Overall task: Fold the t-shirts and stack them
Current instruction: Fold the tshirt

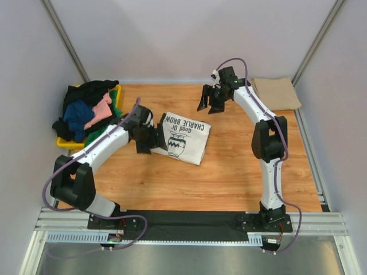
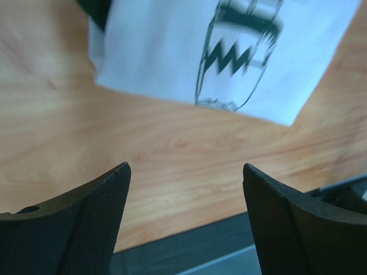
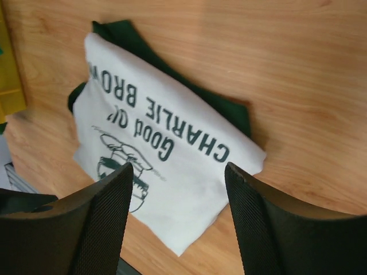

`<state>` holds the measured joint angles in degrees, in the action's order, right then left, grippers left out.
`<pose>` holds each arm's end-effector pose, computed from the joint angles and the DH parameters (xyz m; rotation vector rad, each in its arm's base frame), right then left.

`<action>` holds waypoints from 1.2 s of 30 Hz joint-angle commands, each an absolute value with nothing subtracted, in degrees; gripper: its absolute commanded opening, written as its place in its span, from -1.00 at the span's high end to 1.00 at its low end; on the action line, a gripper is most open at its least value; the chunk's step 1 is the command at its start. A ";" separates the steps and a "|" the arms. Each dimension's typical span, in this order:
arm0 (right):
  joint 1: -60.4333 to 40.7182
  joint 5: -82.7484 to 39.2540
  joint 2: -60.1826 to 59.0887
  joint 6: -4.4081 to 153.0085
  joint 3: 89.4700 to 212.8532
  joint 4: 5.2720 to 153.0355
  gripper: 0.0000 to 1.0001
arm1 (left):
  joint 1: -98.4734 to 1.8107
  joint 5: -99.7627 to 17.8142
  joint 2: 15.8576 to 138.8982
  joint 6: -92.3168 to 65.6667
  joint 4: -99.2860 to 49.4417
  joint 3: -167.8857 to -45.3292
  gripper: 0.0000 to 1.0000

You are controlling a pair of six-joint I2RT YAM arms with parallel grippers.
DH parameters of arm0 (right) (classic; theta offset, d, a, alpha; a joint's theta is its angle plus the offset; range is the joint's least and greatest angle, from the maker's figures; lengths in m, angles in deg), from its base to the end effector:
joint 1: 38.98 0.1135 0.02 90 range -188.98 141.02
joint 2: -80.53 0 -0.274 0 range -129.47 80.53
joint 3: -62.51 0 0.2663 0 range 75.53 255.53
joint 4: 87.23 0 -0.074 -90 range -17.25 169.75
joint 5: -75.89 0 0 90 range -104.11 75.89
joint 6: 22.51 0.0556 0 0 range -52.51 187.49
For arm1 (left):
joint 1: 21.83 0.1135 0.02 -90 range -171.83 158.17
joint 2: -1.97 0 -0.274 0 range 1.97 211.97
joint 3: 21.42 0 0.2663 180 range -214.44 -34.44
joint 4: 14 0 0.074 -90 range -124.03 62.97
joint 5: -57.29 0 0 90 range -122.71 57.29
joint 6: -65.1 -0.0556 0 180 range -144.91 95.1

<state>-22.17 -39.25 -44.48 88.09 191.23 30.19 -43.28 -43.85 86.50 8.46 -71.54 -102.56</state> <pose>0.4787 0.1693 0.2487 -0.0770 2.6597 0.7981 0.2959 -0.1278 0.2581 -0.2142 2.7171 -0.5610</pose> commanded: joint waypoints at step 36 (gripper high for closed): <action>-0.29 -18.75 1.09 96.88 145.82 33.17 -0.91 | -45.65 -28.61 117.68 -17.00 -82.12 -158.66 -0.93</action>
<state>3.73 -22.73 -0.96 104.48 137.02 35.96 -46.78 -36.31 128.91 -13.29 -81.55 -162.95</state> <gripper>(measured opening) 0.937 0.960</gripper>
